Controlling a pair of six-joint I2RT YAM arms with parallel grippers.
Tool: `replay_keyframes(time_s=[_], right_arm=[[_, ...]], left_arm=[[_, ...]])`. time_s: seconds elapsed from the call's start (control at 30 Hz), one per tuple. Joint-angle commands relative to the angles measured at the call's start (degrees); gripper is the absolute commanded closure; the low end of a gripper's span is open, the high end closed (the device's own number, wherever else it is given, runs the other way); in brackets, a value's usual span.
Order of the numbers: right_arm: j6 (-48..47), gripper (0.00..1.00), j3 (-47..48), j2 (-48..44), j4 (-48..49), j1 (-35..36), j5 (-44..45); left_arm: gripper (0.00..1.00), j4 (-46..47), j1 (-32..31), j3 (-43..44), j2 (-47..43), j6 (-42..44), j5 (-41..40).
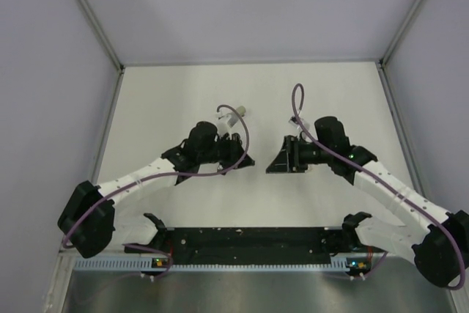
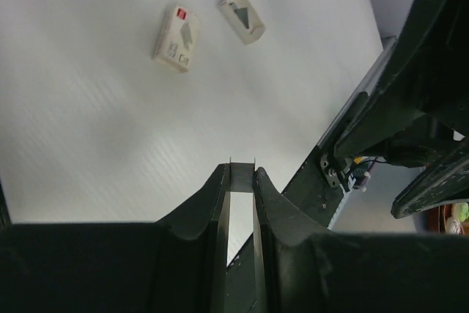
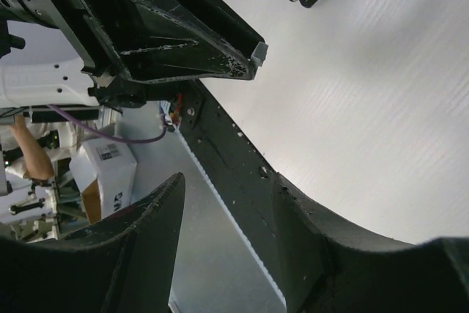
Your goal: Unload the staples from the stapler
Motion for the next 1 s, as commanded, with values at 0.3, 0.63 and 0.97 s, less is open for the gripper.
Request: replay_keyframes(time_s=[0.3,0.63,0.97], right_arm=[[-0.56,0.48,8.77,-7.86,-13.19,-7.66,9.17],[-3.29,0.46,12.11,-13.14,-22.08,-13.82,19.19],[-5.75,0.44,13.52,-16.84,-25.34,-13.82,25.44]], left_arm=[[1.0,15.83,-0.45,8.02,7.58,5.63,7.25],[1.0,11.09,-5.72,24.71,26.3,8.71,3.03],[1.0,-4.63,-11.34,40.8,40.2,9.41,-10.23]])
